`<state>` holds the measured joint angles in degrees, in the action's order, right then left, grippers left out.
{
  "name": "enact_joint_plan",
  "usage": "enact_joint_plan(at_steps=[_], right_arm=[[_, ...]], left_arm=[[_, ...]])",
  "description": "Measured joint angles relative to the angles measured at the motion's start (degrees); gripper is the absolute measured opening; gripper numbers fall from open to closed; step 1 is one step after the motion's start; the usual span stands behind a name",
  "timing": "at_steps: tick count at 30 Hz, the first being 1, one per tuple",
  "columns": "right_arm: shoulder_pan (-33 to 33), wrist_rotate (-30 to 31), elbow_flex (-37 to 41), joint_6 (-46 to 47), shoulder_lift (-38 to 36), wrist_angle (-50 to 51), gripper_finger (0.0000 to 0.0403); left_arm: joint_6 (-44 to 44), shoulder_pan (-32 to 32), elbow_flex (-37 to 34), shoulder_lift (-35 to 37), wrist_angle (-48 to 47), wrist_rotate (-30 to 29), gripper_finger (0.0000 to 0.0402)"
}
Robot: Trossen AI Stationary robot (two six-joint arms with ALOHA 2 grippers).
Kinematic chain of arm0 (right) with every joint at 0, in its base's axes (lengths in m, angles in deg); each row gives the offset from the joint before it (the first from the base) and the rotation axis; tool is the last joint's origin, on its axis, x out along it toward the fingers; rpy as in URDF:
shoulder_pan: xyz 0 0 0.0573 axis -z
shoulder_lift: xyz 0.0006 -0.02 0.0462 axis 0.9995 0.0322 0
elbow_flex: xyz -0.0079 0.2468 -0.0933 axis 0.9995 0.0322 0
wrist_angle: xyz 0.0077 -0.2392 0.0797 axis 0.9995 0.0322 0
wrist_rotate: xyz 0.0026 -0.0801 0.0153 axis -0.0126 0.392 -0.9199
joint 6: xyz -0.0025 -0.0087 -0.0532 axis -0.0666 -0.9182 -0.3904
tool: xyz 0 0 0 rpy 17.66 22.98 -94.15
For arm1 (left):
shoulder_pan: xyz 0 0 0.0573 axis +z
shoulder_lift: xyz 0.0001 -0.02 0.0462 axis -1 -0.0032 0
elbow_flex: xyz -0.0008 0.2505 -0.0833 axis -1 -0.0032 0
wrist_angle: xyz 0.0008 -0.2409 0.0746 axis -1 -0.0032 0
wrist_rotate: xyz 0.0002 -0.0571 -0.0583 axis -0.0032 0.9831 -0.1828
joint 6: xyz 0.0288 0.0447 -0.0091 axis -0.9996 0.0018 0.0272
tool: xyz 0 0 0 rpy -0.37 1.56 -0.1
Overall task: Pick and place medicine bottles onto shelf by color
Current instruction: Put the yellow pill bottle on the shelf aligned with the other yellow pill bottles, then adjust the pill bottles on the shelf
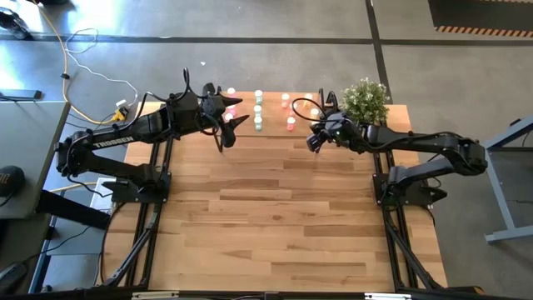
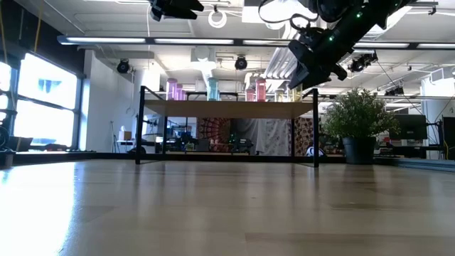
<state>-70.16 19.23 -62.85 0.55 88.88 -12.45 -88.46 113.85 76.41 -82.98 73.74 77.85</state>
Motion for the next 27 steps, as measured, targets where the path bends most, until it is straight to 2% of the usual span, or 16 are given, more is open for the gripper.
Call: enact_joint_plan(at_steps=[14,27], right_arm=[[0.00,0.53,-0.01,0.03,-0.04,-2.58,0.0166],[0.00,1.25,-1.30,-0.18,-0.10,-3.88,0.0167]], left_arm=[[-0.13,0.00,0.00,0.00,0.00,-0.02,0.0245],[-0.07,-0.02,0.00,0.00,0.00,-0.04,0.0245]])
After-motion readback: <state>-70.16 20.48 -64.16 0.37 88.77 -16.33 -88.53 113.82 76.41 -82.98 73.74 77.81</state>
